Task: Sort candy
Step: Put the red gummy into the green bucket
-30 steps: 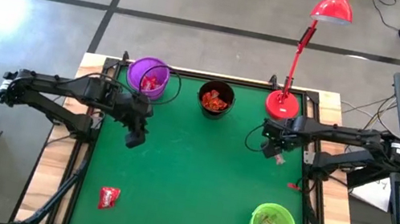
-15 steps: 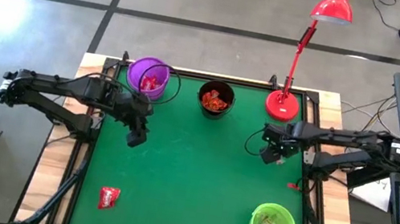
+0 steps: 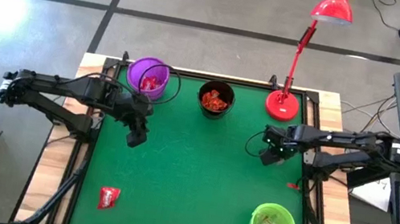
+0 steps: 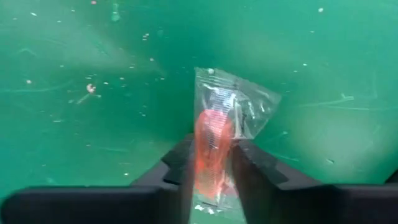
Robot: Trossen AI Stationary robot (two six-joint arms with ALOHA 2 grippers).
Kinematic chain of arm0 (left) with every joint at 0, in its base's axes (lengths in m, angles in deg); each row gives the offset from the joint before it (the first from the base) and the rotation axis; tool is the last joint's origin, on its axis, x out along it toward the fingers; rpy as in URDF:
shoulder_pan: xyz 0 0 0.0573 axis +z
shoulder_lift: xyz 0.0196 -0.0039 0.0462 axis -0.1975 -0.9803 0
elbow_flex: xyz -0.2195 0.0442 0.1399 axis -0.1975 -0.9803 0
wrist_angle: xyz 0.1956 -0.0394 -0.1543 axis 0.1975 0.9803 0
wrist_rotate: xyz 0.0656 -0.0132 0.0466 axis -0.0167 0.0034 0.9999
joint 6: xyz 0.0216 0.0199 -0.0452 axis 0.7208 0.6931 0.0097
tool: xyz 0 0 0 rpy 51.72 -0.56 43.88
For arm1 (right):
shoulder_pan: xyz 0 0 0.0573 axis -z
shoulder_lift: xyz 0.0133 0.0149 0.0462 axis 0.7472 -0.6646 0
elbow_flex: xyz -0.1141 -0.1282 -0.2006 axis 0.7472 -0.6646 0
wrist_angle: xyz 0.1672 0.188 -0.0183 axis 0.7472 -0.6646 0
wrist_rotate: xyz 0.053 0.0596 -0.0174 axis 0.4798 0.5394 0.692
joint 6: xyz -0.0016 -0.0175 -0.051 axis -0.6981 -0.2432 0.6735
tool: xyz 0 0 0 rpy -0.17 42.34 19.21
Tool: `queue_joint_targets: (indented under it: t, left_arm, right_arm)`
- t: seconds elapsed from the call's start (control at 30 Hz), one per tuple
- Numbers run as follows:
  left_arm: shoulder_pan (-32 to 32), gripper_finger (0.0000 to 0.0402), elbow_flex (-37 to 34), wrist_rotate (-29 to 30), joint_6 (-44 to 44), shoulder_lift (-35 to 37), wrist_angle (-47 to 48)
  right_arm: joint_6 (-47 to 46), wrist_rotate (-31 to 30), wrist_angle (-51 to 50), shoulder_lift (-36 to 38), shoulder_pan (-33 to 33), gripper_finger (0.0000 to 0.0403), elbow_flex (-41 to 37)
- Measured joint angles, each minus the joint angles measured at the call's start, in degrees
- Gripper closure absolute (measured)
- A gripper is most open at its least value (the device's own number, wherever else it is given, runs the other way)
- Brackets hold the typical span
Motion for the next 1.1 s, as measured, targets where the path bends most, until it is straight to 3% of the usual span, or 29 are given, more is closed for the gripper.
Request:
queue_joint_targets:
  t: [0.17,0.37,0.67,0.87,1.1]
  left_arm:
    - [0.00,0.0261,0.00,0.00,0.02,0.00,0.01]
    - [0.00,0.0261,0.00,-0.02,0.48,0.00,0.07]
    - [0.00,0.0260,0.00,-0.04,2.25,-0.02,2.13]
    - [0.00,0.0260,0.00,-0.07,3.47,0.00,2.08]
    - [0.00,0.0260,0.00,-0.12,5.25,-0.10,2.08]
  right_arm:
    - [0.24,0.62,-0.23,-0.14,0.00,0.0385,2.68]
    - [0.45,2.31,-1.01,-0.14,-0.04,0.0389,7.47]
    - [-0.09,3.69,-11.29,-0.10,-2.84,0.0390,19.50]
    - [-4.13,2.77,-18.32,-0.07,-8.85,0.0390,30.01]
    - [-14.55,-4.25,-18.38,-0.29,-21.22,0.0390,37.33]
